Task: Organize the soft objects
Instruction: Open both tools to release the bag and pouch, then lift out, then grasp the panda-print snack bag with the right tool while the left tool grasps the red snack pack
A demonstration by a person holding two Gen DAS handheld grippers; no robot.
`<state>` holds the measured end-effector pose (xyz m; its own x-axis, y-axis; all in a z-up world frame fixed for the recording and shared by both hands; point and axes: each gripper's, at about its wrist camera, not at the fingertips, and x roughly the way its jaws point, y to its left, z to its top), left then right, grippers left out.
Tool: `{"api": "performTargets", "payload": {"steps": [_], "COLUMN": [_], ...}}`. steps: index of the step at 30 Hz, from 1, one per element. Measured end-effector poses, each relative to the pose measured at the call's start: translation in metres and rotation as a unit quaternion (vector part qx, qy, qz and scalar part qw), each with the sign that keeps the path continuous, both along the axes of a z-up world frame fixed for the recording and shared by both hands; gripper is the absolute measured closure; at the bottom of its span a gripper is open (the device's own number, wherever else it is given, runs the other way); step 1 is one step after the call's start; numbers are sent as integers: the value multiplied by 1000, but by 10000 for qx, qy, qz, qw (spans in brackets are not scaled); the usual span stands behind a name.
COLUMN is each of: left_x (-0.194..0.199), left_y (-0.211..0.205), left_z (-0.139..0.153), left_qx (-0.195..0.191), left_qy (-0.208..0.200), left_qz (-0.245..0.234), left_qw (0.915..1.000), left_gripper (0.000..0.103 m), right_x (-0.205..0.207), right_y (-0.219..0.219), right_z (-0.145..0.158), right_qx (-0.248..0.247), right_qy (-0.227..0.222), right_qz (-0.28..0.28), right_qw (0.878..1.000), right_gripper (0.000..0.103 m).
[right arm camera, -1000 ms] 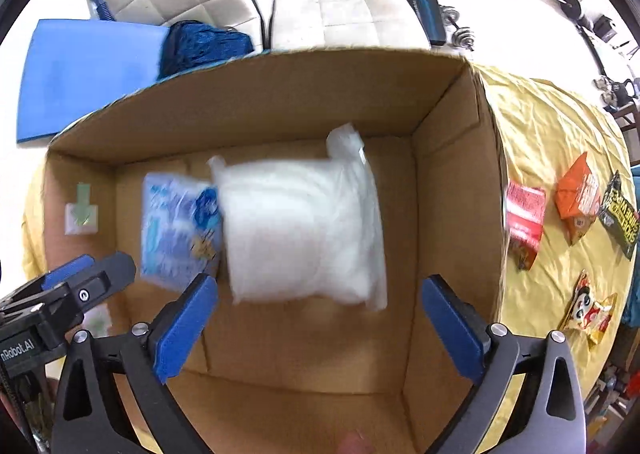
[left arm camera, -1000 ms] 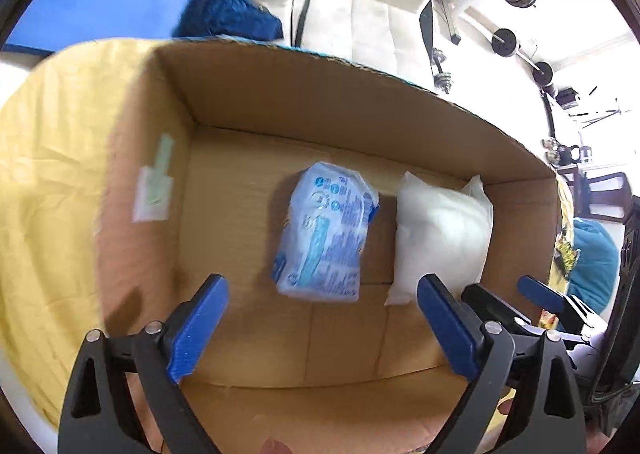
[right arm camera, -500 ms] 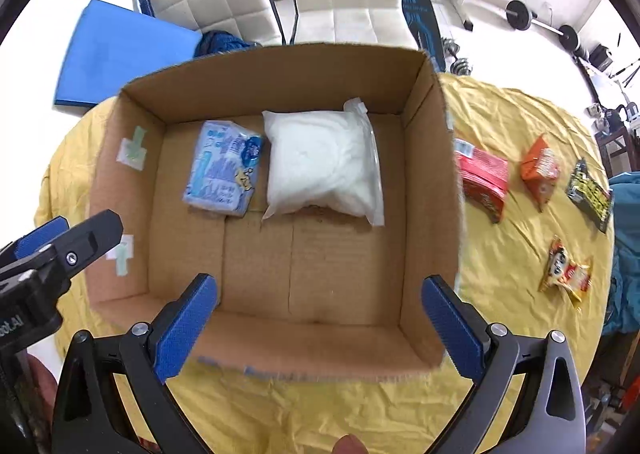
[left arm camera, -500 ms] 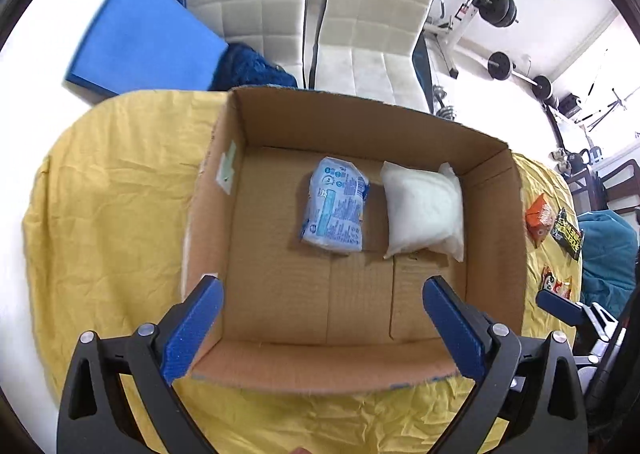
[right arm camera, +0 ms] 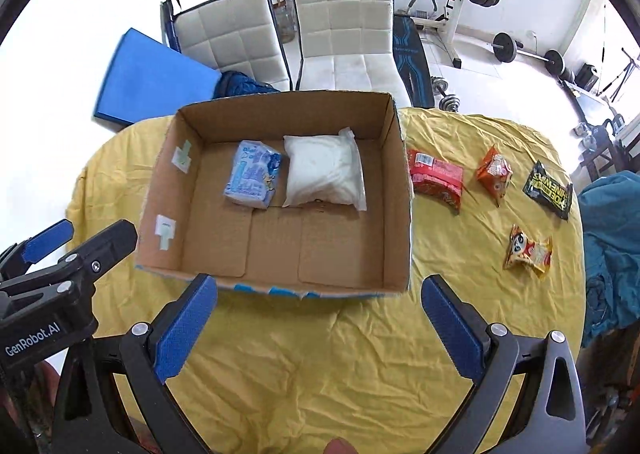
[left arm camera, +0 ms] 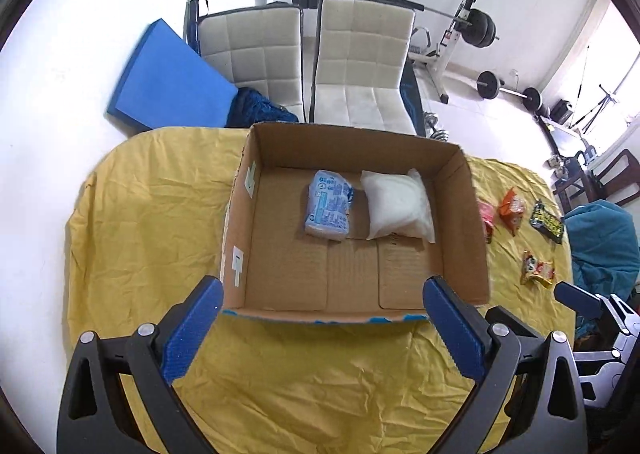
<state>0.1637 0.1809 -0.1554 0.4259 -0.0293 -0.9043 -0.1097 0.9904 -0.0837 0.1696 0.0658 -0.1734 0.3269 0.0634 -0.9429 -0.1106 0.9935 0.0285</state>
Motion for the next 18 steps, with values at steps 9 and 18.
{"api": "performTargets", "payload": {"steps": [9, 18], "left_x": [-26, -26], "left_y": [-9, -35], "left_z": [37, 54], "left_qx": [60, -221], "left_qy": [-299, -367], "left_qz": [-84, -78], "left_qw": [9995, 9991], "left_gripper": [1, 1], "right_x": [-31, -24], "right_y": [-10, -54], "right_z": [40, 46], "right_qx": [183, 608], "right_qy": [-178, -18], "right_qz": [0, -55], "right_qw": [9997, 9981], "right_gripper": [0, 0]}}
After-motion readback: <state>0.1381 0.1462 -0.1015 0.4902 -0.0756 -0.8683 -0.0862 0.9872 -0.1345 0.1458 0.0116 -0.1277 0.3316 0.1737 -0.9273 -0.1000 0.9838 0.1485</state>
